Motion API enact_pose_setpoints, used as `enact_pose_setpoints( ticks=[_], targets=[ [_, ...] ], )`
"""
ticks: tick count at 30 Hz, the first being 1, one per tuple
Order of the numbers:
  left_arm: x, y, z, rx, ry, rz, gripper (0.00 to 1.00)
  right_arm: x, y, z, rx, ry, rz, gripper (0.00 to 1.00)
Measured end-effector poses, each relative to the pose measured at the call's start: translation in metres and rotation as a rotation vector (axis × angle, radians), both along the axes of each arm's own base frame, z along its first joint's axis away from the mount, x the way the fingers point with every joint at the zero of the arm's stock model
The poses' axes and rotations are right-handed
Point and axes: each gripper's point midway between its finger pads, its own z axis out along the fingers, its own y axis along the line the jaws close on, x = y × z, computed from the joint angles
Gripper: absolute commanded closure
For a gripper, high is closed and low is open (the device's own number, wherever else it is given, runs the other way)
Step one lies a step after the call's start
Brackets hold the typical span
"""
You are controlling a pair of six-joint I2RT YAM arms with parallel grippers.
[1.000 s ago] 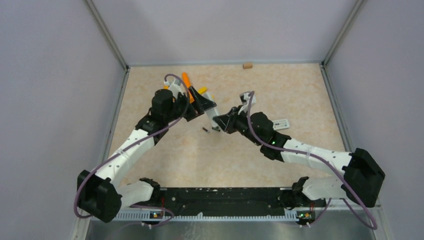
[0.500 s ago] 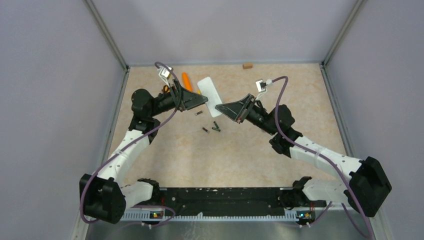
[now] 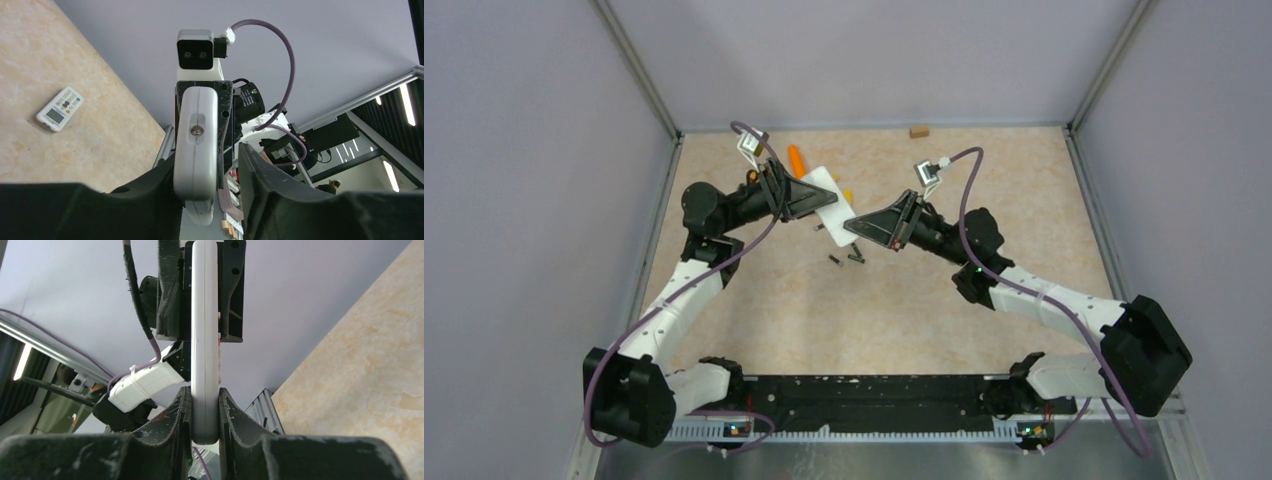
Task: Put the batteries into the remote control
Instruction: Adjust the remote control.
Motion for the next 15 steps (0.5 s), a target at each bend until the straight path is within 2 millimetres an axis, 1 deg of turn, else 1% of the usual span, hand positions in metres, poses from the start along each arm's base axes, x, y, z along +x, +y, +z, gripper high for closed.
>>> enact_pose_setpoints(
  ticks=[2, 4, 5, 6, 8, 9, 10, 12, 15],
  targets=[
    [0.001, 0.000, -0.001, 0.004, 0.001, 0.002, 0.71, -0.001, 0.001, 0.002, 0.011, 0.004, 0.013, 0.99],
    [0.002, 0.000, -0.003, 0.011, 0.001, 0.007, 0.86, -0.002, 0.002, 0.003, 0.021, 0.004, 0.024, 0.98],
    [0.003, 0.000, -0.005, 0.016, 0.000, 0.011, 0.93, -0.002, 0.003, 0.004, 0.026, 0.007, 0.027, 0.93],
    [0.003, 0.000, -0.005, 0.017, -0.002, 0.013, 0.99, -0.001, 0.003, 0.003, 0.026, 0.014, 0.030, 0.84],
    [0.003, 0.000, -0.005, 0.020, -0.009, 0.021, 1.00, -0.001, 0.004, 0.002, 0.030, 0.019, 0.032, 0.52],
    [0.004, 0.000, -0.006, 0.022, -0.009, 0.023, 1.00, -0.001, 0.004, 0.002, 0.030, 0.022, 0.032, 0.44],
    [0.004, 0.000, -0.007, 0.024, -0.007, 0.025, 1.00, -0.001, 0.003, 0.003, 0.031, 0.021, 0.029, 0.40],
    [0.005, 0.000, -0.008, 0.030, -0.006, 0.034, 1.00, 0.002, 0.003, 0.002, 0.030, 0.023, 0.018, 0.37],
    [0.010, 0.001, -0.012, 0.042, 0.001, 0.071, 1.00, 0.007, 0.003, -0.002, 0.018, 0.041, -0.009, 0.34]
  ],
)
